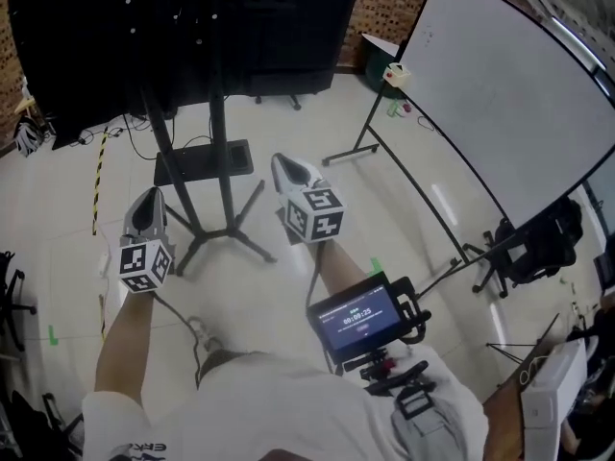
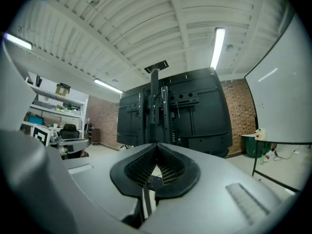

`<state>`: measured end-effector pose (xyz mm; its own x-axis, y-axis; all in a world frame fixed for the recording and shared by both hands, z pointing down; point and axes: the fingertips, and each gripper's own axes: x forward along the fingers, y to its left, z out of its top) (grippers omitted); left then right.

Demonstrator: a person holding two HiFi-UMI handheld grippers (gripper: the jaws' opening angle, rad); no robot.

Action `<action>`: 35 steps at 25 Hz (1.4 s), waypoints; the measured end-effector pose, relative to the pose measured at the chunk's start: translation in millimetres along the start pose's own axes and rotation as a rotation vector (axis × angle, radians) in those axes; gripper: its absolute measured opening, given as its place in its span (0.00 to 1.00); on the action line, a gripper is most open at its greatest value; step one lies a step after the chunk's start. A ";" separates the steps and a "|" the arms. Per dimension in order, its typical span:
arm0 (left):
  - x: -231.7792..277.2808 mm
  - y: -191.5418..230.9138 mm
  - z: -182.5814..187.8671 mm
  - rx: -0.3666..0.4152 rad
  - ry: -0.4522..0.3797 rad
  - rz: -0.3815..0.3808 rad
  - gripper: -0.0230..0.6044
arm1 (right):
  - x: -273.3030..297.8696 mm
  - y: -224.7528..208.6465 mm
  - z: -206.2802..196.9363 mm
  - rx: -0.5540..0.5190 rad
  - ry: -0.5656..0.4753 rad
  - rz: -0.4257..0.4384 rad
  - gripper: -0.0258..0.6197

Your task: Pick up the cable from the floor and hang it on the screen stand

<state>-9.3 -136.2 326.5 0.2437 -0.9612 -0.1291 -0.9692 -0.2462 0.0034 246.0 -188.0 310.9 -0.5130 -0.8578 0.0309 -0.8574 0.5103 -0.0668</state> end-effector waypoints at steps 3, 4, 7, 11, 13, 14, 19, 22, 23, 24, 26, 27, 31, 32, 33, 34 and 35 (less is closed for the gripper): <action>-26.8 -15.3 -12.9 -0.005 0.029 0.009 0.04 | -22.6 15.5 -22.3 0.038 0.019 0.029 0.06; -36.1 -18.0 -18.6 -0.011 0.040 0.014 0.04 | -29.2 22.6 -30.7 0.050 0.028 0.038 0.06; -60.9 -21.7 -35.4 -0.021 0.070 0.026 0.04 | -48.4 46.6 -54.2 0.078 0.052 0.065 0.06; -87.4 -24.5 -58.5 -0.025 0.122 0.033 0.04 | -71.6 75.7 -79.5 0.103 0.077 0.081 0.06; -99.9 -24.1 -66.1 -0.015 0.142 0.028 0.04 | -80.0 87.1 -91.7 0.113 0.089 0.082 0.06; -105.2 -22.2 -69.1 -0.010 0.149 0.027 0.04 | -82.5 91.1 -97.5 0.114 0.093 0.079 0.06; -124.6 -3.1 -82.3 -0.010 0.172 0.041 0.04 | -85.0 96.6 -117.9 0.134 0.108 0.038 0.06; -129.6 4.4 -82.4 -0.018 0.172 0.056 0.04 | -87.2 96.5 -121.2 0.137 0.114 0.020 0.06; -131.0 5.2 -81.2 -0.022 0.170 0.060 0.04 | -89.2 96.6 -121.0 0.137 0.114 0.015 0.06; -132.7 5.4 -79.8 -0.025 0.167 0.061 0.04 | -91.8 97.2 -120.6 0.136 0.113 0.010 0.06; -135.9 4.6 -76.5 -0.026 0.162 0.059 0.04 | -96.5 99.5 -119.2 0.132 0.111 0.004 0.06; -136.5 4.2 -75.1 -0.025 0.159 0.057 0.04 | -97.7 100.8 -118.2 0.128 0.109 0.002 0.06; -134.2 3.0 -77.7 -0.024 0.163 0.048 0.04 | -98.2 102.8 -118.3 0.118 0.116 -0.003 0.06; -133.6 2.2 -79.6 -0.025 0.168 0.045 0.04 | -98.5 103.2 -119.2 0.118 0.119 -0.004 0.06; -133.0 1.2 -81.4 -0.027 0.173 0.041 0.04 | -98.8 103.4 -120.0 0.119 0.122 -0.006 0.06; -132.8 0.1 -83.0 -0.028 0.177 0.038 0.04 | -99.5 103.4 -121.0 0.120 0.124 -0.008 0.06; -132.9 -1.1 -84.4 -0.029 0.181 0.034 0.04 | -100.3 103.4 -122.3 0.120 0.128 -0.009 0.06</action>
<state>-37.7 -18.7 427.3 0.2153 -0.9752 0.0520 -0.9763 -0.2138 0.0337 203.7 -41.8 422.9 -0.5127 -0.8438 0.1586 -0.8550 0.4847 -0.1847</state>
